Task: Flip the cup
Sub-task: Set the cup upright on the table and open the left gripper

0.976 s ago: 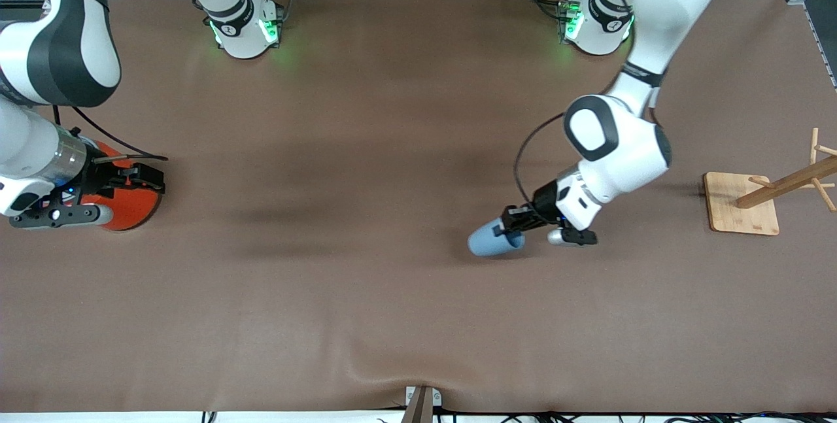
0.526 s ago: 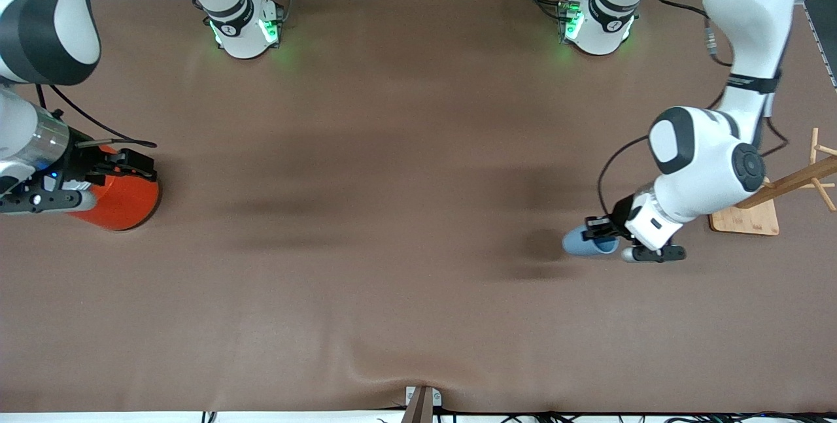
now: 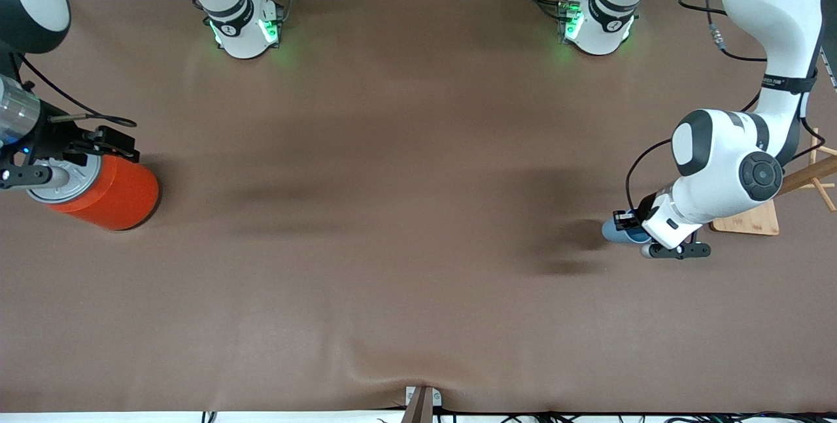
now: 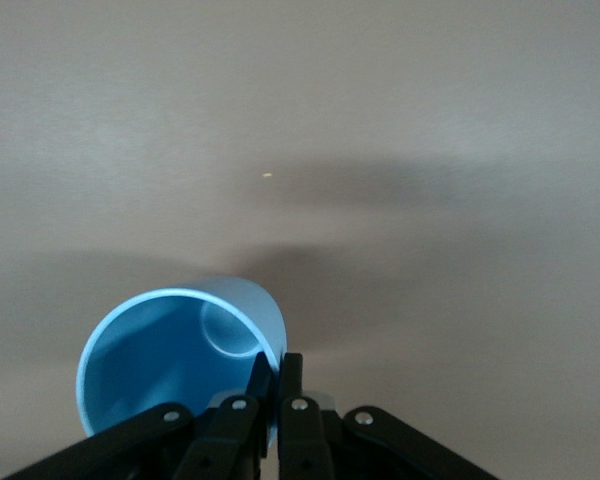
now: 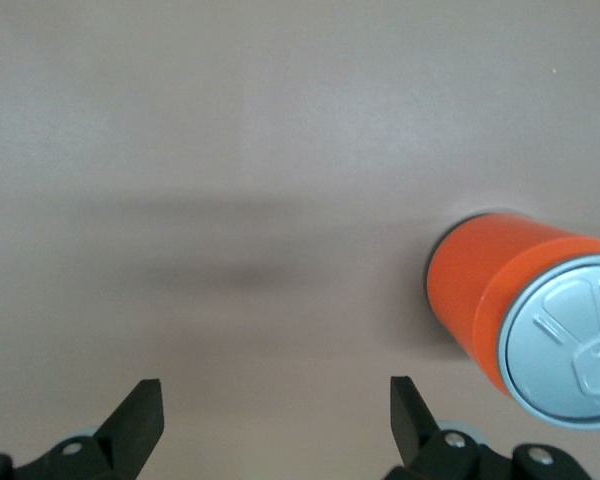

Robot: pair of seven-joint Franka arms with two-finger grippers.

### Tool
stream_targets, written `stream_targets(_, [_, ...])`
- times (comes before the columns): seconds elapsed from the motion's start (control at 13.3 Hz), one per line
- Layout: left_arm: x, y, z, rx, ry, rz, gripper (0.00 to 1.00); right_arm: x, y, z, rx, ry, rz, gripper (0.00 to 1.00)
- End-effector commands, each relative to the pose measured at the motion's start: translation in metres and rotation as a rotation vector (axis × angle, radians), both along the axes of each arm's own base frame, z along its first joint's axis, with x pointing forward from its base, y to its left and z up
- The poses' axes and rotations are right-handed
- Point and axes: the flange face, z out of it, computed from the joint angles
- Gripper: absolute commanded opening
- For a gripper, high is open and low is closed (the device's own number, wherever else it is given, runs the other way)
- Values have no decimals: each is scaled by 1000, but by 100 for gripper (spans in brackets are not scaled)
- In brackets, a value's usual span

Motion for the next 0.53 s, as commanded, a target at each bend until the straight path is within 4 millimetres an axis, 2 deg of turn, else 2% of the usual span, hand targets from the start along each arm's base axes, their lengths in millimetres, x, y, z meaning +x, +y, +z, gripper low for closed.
stream_targets(0.0, [-1, 0, -10, 34, 14, 10, 0, -23, -4, 16, -1, 12, -22, 100])
stream_targets(0.15, [1, 7, -22, 46, 21, 13, 0, -27, -6, 23, -2, 11, -38, 100])
stream_targets(0.23, [2, 7, -24, 45, 22, 12, 7, -27, -7, 26, -2, 9, -40, 100])
stream_targets(0.3, [3, 9, -23, 43, 19, 17, 30, -27, -9, 29, -2, 5, -47, 100])
stream_targets(0.38, [7, 10, -17, 44, 5, 12, 75, -27, -9, 31, -4, 9, -67, 100])
stream_targets(0.45, [11, 11, -7, 44, -7, 1, 100, -29, -12, 34, -5, 17, -87, 100])
